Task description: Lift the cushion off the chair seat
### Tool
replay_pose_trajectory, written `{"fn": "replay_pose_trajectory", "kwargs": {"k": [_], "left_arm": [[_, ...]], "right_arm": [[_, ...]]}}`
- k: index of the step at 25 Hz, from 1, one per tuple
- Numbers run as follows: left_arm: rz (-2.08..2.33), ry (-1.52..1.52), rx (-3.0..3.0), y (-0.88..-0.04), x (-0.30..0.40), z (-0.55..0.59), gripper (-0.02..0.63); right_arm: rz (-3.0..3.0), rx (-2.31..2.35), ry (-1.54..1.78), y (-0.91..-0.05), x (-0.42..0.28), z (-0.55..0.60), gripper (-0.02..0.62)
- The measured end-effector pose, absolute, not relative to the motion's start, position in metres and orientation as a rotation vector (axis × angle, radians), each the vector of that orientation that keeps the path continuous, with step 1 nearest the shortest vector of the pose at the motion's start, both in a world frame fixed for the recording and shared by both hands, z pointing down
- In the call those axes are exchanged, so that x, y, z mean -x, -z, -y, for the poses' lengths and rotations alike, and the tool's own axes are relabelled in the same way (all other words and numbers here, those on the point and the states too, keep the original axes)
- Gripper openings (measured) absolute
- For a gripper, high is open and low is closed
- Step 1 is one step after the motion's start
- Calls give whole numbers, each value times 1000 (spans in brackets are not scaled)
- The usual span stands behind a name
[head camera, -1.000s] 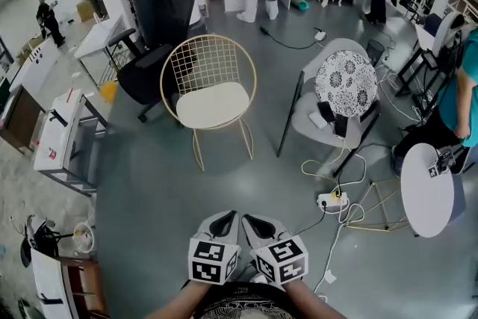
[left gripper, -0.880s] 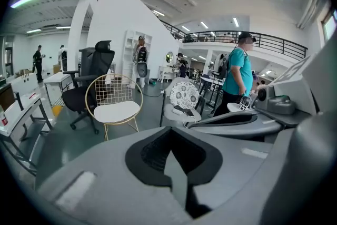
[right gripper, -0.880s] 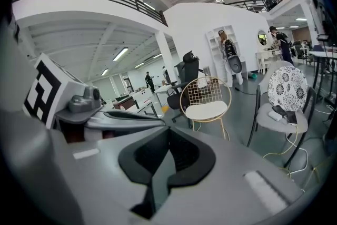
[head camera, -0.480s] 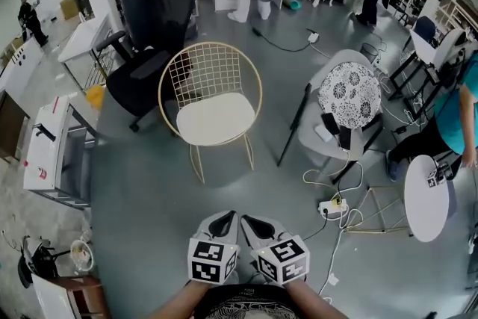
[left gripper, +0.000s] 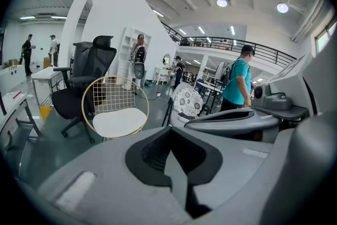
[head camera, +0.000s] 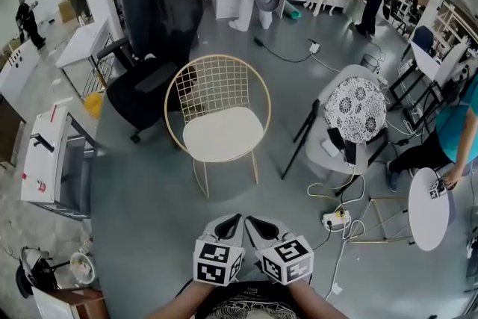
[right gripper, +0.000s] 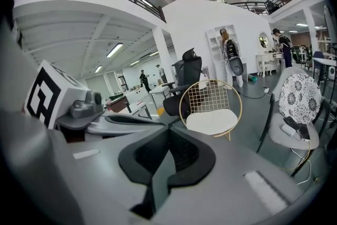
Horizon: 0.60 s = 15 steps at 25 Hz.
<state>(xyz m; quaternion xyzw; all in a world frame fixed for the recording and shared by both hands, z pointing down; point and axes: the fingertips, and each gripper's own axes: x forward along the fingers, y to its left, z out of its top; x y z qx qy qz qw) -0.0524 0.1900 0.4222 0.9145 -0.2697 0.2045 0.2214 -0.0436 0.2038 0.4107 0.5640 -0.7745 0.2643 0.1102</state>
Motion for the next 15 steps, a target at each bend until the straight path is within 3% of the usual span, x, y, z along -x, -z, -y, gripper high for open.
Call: {"fn": "replay_pose_trajectory", "kwargs": {"k": [15], "left_arm": [[892,-587,-2419,-442,-7,-120,-6]], "right_arm": [[2375,-1548,-868,-435,-25,-130,0]]}}
